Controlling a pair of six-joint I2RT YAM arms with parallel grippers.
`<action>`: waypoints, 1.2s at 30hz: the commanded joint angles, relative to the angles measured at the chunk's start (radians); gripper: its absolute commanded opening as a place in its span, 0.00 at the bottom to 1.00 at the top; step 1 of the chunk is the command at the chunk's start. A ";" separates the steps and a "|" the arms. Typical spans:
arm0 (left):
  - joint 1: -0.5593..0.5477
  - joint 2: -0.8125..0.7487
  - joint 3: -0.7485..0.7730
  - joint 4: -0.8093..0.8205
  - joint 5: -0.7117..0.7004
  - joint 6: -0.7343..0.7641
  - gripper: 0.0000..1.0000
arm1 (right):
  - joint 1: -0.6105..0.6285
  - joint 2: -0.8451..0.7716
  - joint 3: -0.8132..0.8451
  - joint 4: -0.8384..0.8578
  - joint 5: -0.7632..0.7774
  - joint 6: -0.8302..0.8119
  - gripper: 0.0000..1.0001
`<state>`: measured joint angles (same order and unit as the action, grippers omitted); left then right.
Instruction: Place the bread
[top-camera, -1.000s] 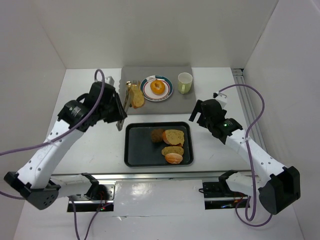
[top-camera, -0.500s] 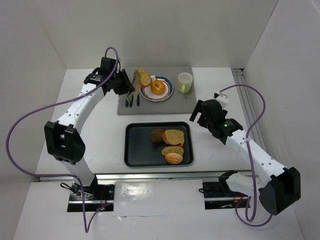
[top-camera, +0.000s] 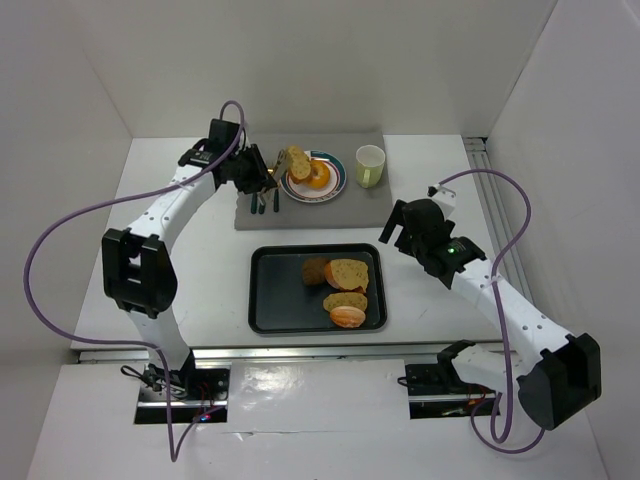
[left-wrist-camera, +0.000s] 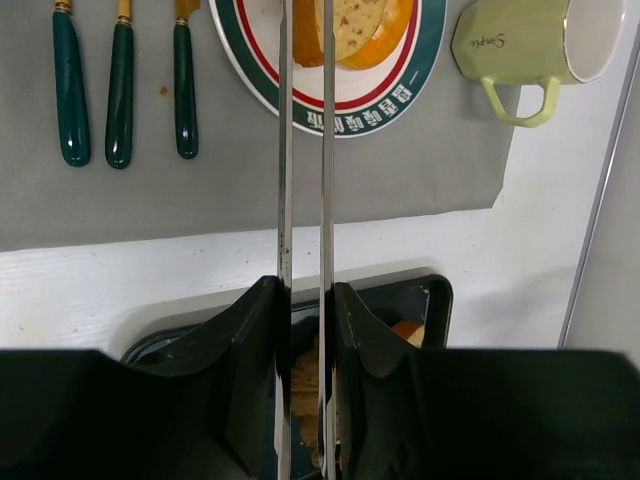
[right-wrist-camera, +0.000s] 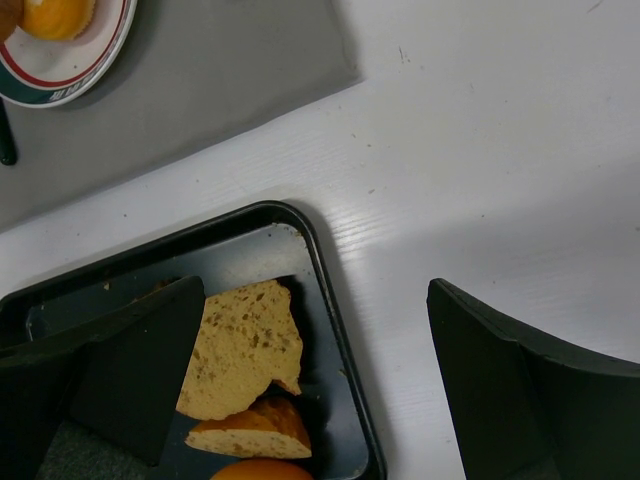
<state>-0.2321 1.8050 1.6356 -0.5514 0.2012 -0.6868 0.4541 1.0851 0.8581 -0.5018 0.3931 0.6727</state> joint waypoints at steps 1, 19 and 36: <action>0.005 -0.009 -0.020 0.059 0.011 0.006 0.00 | 0.009 -0.001 0.033 0.014 0.021 0.010 0.99; 0.014 -0.045 0.001 -0.030 -0.008 0.069 0.60 | 0.009 0.018 0.033 0.014 0.012 0.010 0.99; 0.146 -0.285 -0.117 -0.108 -0.414 0.233 0.47 | 0.018 0.058 0.042 0.051 -0.026 0.010 0.99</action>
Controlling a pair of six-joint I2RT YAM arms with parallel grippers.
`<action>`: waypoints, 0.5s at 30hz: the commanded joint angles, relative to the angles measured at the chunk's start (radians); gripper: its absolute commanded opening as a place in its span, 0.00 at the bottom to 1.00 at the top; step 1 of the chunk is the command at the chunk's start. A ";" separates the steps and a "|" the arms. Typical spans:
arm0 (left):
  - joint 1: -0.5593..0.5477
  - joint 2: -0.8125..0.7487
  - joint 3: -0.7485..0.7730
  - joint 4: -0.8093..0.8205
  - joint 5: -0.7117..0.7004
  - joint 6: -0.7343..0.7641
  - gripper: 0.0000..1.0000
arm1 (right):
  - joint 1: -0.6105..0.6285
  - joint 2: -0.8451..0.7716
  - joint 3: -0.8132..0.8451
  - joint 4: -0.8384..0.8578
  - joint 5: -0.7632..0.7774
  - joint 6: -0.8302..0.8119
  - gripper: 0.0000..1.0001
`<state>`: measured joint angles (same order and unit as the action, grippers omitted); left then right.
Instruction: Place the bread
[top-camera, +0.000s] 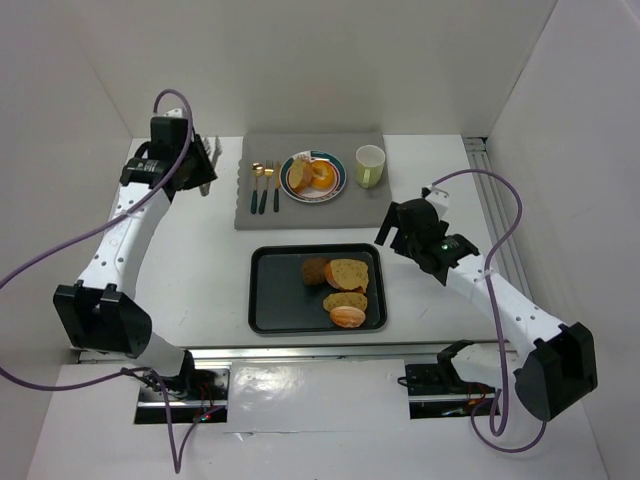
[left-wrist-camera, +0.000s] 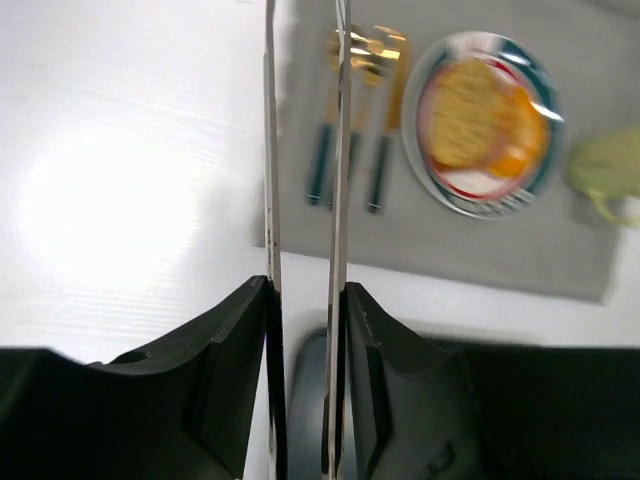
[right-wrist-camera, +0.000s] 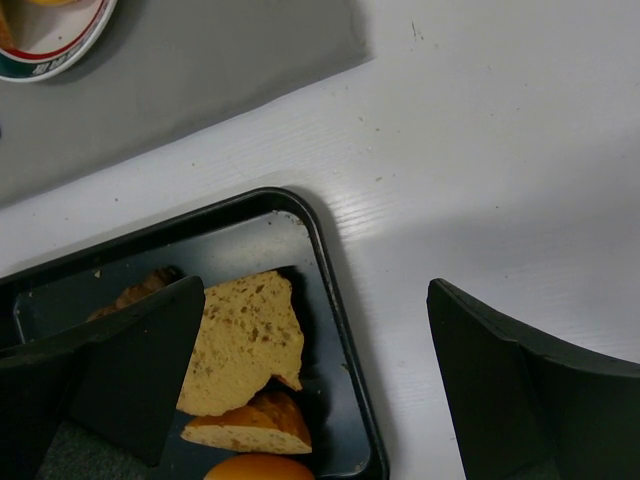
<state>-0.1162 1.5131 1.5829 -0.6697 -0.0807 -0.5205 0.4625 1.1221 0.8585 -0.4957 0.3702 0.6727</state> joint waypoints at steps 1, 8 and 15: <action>0.042 0.007 -0.087 0.027 -0.201 0.077 0.46 | 0.010 0.021 0.042 0.045 -0.004 0.010 0.99; 0.110 0.050 -0.262 0.224 -0.240 0.080 0.46 | 0.019 0.056 0.042 0.074 -0.045 -0.019 0.99; 0.174 0.215 -0.262 0.171 -0.180 0.027 0.48 | 0.028 0.088 0.051 0.100 -0.079 -0.028 0.99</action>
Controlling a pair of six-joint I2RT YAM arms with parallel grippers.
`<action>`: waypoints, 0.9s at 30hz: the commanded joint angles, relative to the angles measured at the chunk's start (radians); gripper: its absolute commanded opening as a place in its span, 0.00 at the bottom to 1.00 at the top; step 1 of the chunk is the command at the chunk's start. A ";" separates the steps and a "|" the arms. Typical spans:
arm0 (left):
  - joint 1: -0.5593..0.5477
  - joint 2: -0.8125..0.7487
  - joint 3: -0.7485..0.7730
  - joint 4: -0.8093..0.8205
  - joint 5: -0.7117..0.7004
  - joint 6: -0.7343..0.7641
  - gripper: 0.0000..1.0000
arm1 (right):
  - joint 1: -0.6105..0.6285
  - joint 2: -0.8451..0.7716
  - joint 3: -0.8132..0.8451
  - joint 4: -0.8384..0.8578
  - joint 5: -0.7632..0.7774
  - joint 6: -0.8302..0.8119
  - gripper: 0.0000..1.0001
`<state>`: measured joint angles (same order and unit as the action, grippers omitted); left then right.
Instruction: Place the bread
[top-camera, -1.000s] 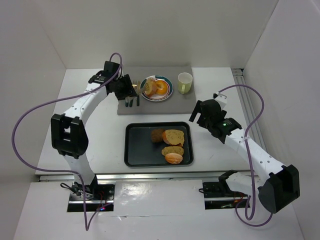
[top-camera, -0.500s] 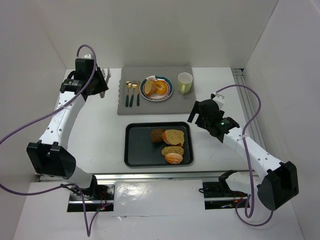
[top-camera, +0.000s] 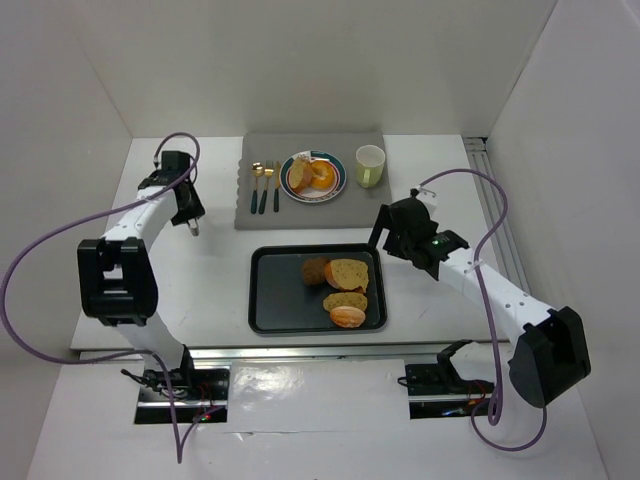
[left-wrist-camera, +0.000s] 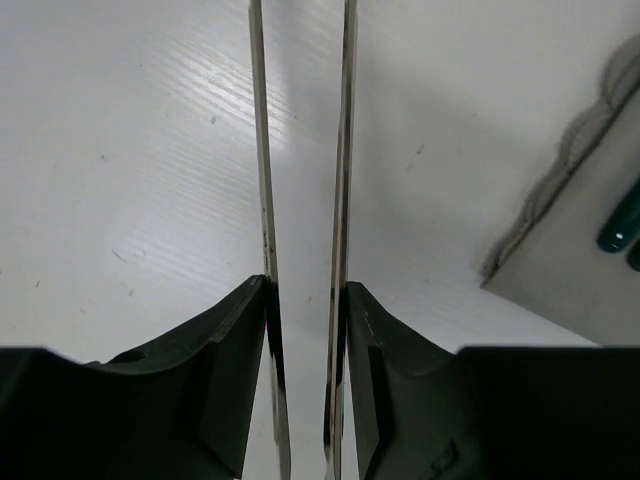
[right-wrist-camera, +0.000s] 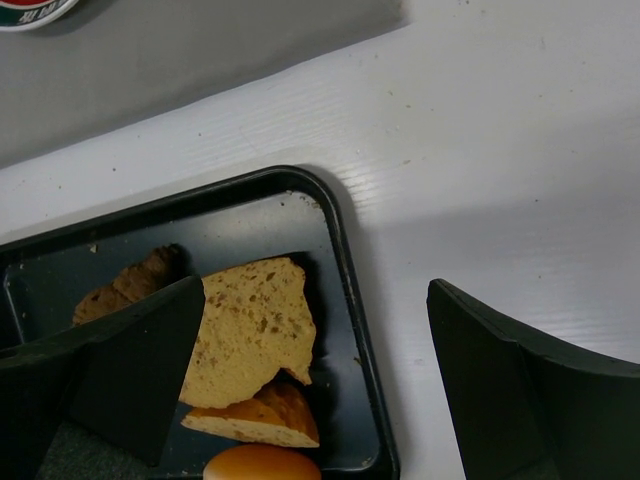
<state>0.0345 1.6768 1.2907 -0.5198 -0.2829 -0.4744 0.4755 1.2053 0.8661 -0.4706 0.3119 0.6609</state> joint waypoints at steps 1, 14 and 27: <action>0.024 0.072 0.050 0.009 0.037 -0.020 0.48 | 0.015 0.005 0.044 0.075 -0.031 -0.017 0.99; 0.042 0.095 0.154 -0.160 0.110 -0.009 0.95 | 0.025 -0.015 0.025 0.067 -0.007 -0.026 0.99; -0.191 -0.195 0.154 -0.170 0.468 0.072 0.99 | 0.046 0.068 0.103 -0.144 0.229 0.141 0.99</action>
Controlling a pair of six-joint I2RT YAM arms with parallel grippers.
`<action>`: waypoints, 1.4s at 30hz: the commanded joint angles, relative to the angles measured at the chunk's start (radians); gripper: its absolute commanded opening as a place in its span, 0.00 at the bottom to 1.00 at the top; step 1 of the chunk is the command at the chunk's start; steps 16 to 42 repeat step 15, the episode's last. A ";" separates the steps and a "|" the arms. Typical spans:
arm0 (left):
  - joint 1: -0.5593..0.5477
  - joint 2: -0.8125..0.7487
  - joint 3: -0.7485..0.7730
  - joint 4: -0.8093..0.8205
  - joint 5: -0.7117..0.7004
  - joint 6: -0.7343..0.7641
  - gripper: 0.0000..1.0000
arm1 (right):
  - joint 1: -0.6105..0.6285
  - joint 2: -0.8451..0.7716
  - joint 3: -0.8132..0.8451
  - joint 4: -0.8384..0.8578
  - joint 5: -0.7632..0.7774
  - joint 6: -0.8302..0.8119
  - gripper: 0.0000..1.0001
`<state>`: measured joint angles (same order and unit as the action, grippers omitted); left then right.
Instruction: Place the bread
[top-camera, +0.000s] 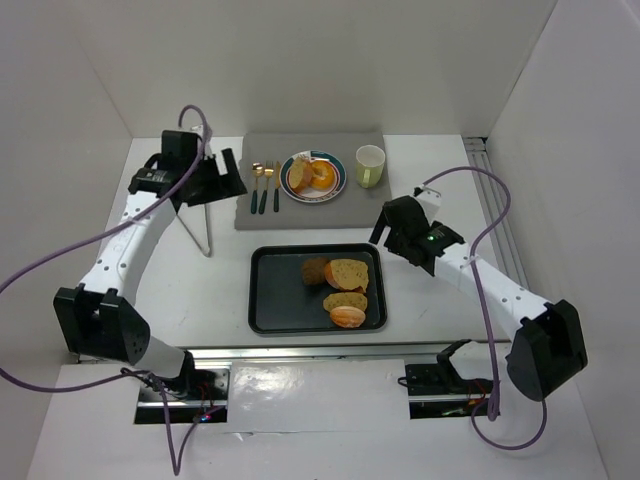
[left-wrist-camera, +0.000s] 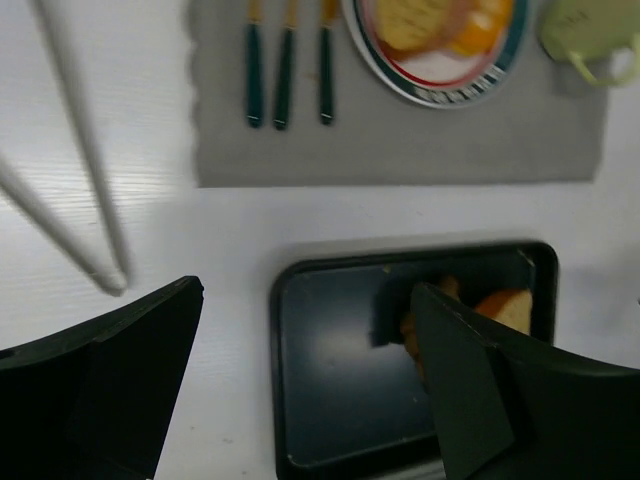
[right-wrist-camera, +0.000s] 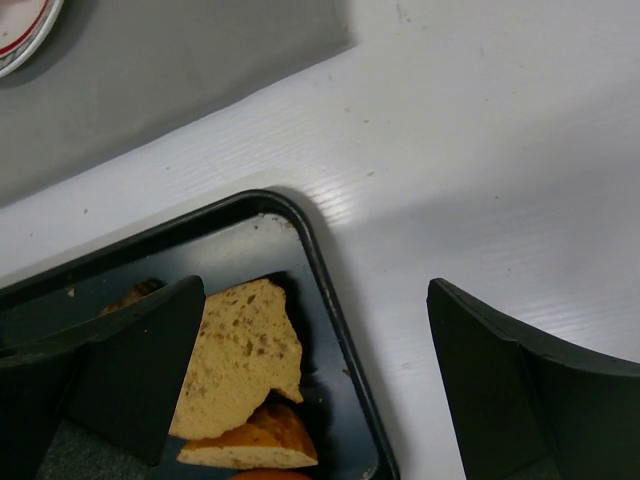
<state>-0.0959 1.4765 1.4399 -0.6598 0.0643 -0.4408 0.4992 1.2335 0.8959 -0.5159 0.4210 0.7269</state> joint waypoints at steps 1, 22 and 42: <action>-0.082 0.005 0.005 -0.031 0.112 0.039 0.99 | 0.032 0.055 0.089 -0.127 0.142 0.086 0.99; -0.257 -0.013 -0.072 0.014 0.045 0.011 1.00 | 0.070 0.061 0.086 -0.145 0.165 0.080 0.99; -0.257 -0.013 -0.072 0.014 0.045 0.011 1.00 | 0.070 0.061 0.086 -0.145 0.165 0.080 0.99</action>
